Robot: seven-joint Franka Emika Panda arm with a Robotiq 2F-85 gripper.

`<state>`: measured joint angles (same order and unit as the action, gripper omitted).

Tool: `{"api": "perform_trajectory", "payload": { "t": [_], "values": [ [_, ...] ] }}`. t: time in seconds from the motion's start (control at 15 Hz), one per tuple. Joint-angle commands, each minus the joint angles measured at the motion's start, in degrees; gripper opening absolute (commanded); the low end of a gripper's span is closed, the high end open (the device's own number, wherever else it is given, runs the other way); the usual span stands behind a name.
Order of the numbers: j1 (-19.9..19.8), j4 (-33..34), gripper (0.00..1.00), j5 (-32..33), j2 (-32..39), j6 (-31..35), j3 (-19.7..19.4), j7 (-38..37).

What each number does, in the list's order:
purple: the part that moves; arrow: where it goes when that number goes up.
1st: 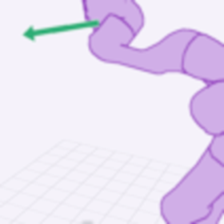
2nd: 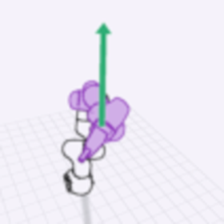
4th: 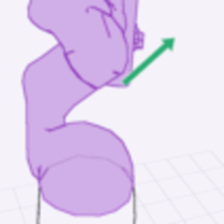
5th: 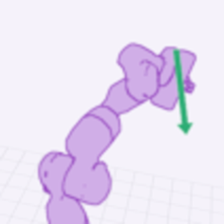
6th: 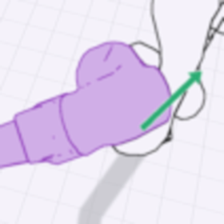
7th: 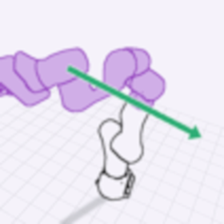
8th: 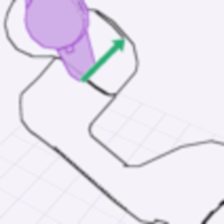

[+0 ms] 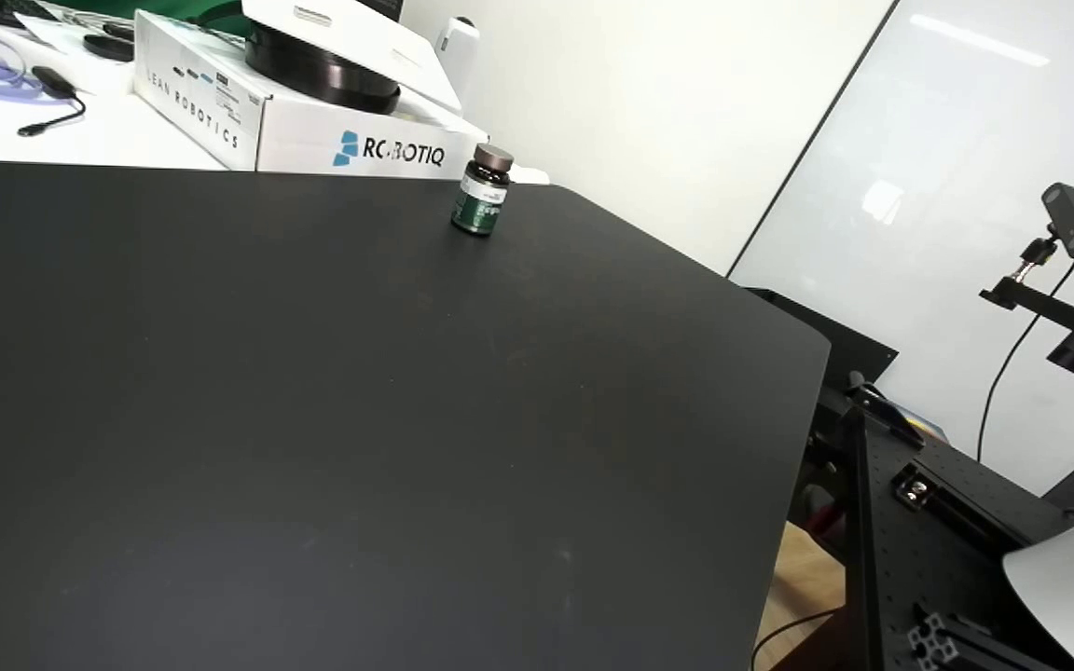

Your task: Pick the bottle and move it down the table

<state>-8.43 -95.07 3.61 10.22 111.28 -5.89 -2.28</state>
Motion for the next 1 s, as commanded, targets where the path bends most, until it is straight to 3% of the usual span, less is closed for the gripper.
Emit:
{"api": "perform_trajectory", "payload": {
  "t": [0.0,0.53,0.93],
  "values": [
    [0.6,0.9,1.00,-0.4,1.5,2.0,-0.3,-0.4],
    [3.2,10.3,1.00,-2.7,18.6,11.8,0.9,-5.7],
    [4.1,19.7,1.00,-3.1,30.0,13.5,1.1,-4.9]
  ]
}}
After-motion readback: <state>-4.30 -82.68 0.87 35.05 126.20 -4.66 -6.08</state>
